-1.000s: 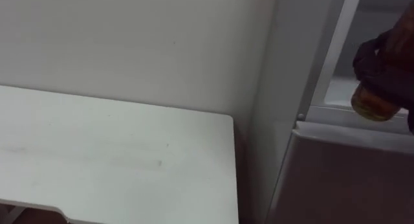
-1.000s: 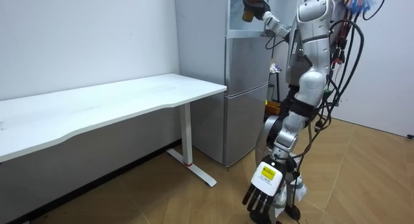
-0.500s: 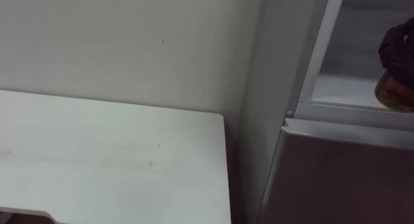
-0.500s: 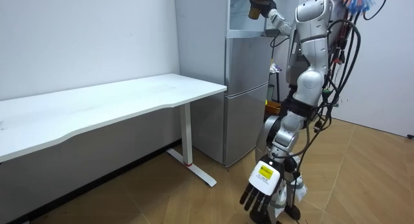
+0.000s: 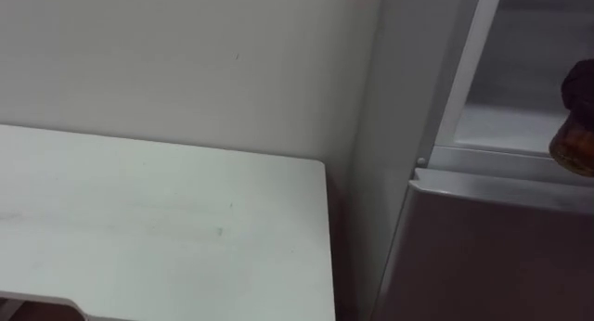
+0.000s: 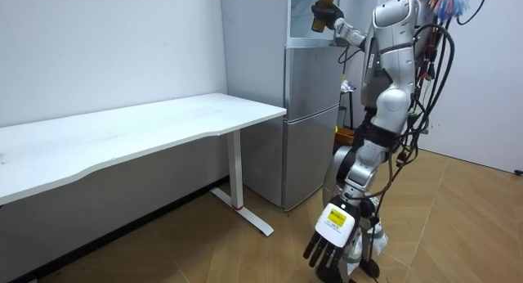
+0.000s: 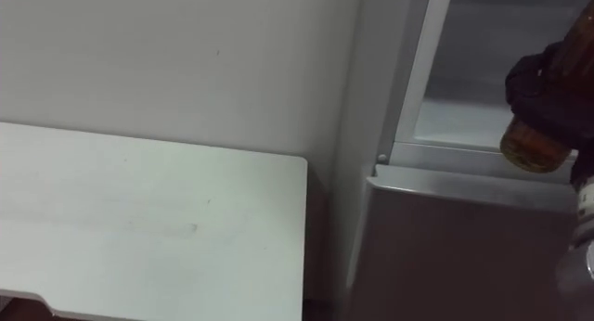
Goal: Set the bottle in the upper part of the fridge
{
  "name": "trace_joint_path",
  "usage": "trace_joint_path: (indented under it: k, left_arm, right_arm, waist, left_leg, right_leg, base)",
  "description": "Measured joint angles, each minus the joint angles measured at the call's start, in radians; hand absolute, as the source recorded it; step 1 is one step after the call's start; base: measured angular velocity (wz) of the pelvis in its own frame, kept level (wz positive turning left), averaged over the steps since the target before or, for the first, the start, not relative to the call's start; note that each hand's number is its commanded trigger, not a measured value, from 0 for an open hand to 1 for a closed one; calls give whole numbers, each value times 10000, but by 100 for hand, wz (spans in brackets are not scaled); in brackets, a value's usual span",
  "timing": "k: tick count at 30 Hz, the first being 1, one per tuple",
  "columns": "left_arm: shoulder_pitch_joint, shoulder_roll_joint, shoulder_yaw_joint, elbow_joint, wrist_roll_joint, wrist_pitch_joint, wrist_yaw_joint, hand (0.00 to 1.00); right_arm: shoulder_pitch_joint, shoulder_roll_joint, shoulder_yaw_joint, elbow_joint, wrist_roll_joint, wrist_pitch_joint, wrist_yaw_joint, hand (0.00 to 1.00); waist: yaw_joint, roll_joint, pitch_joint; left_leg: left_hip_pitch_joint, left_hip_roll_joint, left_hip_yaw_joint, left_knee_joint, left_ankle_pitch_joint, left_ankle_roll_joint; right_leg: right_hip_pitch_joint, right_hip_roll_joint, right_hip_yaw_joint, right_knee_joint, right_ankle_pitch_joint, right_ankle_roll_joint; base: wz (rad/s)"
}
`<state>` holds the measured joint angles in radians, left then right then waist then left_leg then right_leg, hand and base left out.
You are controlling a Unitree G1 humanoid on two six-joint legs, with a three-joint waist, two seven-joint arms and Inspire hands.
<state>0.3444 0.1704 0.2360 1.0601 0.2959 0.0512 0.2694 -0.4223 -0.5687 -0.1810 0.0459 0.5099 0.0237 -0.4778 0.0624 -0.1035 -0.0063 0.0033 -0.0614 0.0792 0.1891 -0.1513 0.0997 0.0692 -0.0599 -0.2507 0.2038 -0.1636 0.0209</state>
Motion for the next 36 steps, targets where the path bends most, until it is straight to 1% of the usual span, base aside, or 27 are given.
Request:
trace_joint_path:
  k: [2,3,4,5,6,7,9,10,12,14,17,21,24,26,28,31,33,34,36]
  left_arm:
    - [8,0,-4,74,-66,6,-55,0]
    - [4,1,-4,102,-89,7,-77,0]
    - [4,0,-3,145,-90,17,-112,0]
    - [24,0,3,171,-95,48,-120,0]
    - [41,1,14,179,-89,75,-125,0]
    - [85,2,87,178,-89,121,-153,0]
    - [134,15,267,177,-94,145,-170,0]
    - [156,19,343,177,-95,145,-171,0]
    - [185,20,362,177,-95,145,-170,0]
    - [186,24,366,177,-90,139,-168,0]
    - [188,65,365,181,-97,136,-168,0]
    - [189,92,363,182,-108,146,-168,0]
    - [220,111,364,199,-108,221,-165,0]
    - [232,189,364,204,-104,281,-164,0]
    - [234,216,358,221,-100,312,-163,0]
    - [237,320,354,327,-108,302,-165,0]
    - [234,405,353,351,-109,294,-165,0]
    - [234,467,355,374,-93,288,-165,0]
    - [236,546,377,377,-77,289,-165,0]
  right_arm:
    - [-619,-3,17,1052,129,3,-123,100]
    - [-741,-14,17,1267,201,6,-206,100]
    - [-873,-125,20,1575,378,9,-411,100]
    - [-929,-284,24,1796,408,15,-503,100]
    - [-955,-337,28,1865,411,29,-557,100]
    - [-1018,-408,45,1967,410,54,-658,100]
    - [-1132,-518,70,2154,413,130,-746,100]
    - [-1137,-614,73,2183,438,207,-817,100]
    - [-1140,-691,73,2184,445,221,-913,100]
    - [-1148,-776,91,2288,447,220,-1082,100]
    - [-1162,-941,306,2710,451,219,-1264,100]
    - [-1194,-1030,535,3081,589,227,-1608,100]
    - [-1522,-1033,805,3444,773,303,-1933,100]
    - [-1606,-1035,819,3452,790,398,-2035,100]
    - [-1653,-1035,847,3573,790,400,-2032,100]
    - [-1672,-1034,1102,3842,920,400,-2145,100]
    - [-1677,-1043,1182,3862,1085,389,-2218,100]
    - [-1677,-1043,1206,3876,1134,389,-2239,100]
    - [-1677,-1044,1206,3930,1126,389,-2280,100]
  waist:
    - [123,-12,6]
    - [164,-18,7]
    - [237,-36,4]
    - [280,-66,1]
    - [291,-83,1]
    - [295,-124,-18]
    - [324,-201,-13]
    - [396,-233,-15]
    - [486,-248,-19]
    - [581,-251,-18]
    - [732,-299,-14]
    - [787,-328,-12]
    - [801,-368,10]
    - [813,-466,45]
    - [832,-515,44]
    - [1014,-560,50]
    - [1058,-580,49]
    - [1124,-585,48]
    - [1131,-570,55]
  left_leg:
    - [27,-3,-5,-4,2,0]
    - [23,-5,-19,-2,3,0]
    - [6,-11,-59,5,3,0]
    - [-21,-22,-126,16,3,0]
    - [-38,-25,-163,18,4,-2]
    - [-95,-31,-231,22,11,-13]
    - [-117,-26,-268,12,20,-29]
    - [-121,-24,-286,2,26,-39]
    - [-125,-22,-303,-1,30,-45]
    - [-129,-19,-343,22,31,-46]
    - [-133,-25,-390,30,30,-46]
    - [-246,-46,-529,116,28,-46]
    - [-286,-47,-571,149,34,-56]
    - [-301,-43,-623,149,45,-74]
    - [-290,-41,-629,153,45,-77]
    - [-223,-42,-636,163,41,-77]
    - [-250,-43,-644,186,37,-75]
    - [-263,-46,-653,197,37,-75]
    - [-309,-74,-782,290,11,-81]
  right_leg:
    - [27,0,-9,5,0,0]
    - [29,0,-20,4,0,0]
    - [25,-2,-52,3,0,0]
    - [7,-10,-124,3,-1,1]
    - [-5,-13,-162,2,-2,2]
    - [-16,-16,-257,-2,-4,1]
    - [-14,-5,-279,-6,-13,-11]
    - [-11,0,-296,-11,-16,-12]
    - [-2,2,-358,-22,-17,-12]
    - [33,-14,-545,-22,-17,-11]
    - [53,-17,-604,-19,-18,-11]
    - [37,-27,-729,-18,-19,-9]
    - [32,-26,-796,-19,-20,-7]
    - [35,-17,-835,-20,-26,-7]
    - [67,-10,-834,-20,-26,-8]
    - [159,-16,-847,-22,-26,-8]
    - [154,-29,-936,-23,-26,-7]
    - [155,-43,-1064,-22,-26,-7]
    - [185,-64,-1239,-16,-26,-7]
  base:
    - [0]
    - [4]
    - [10]
    - [14]
    - [17]
    - [14]
    - [9]
    - [5]
    - [5]
    - [8]
    - [5]
    - [10]
    - [5]
    - [6]
    - [2]
    - [1]
    - [0]
    - [7]
    - [15]
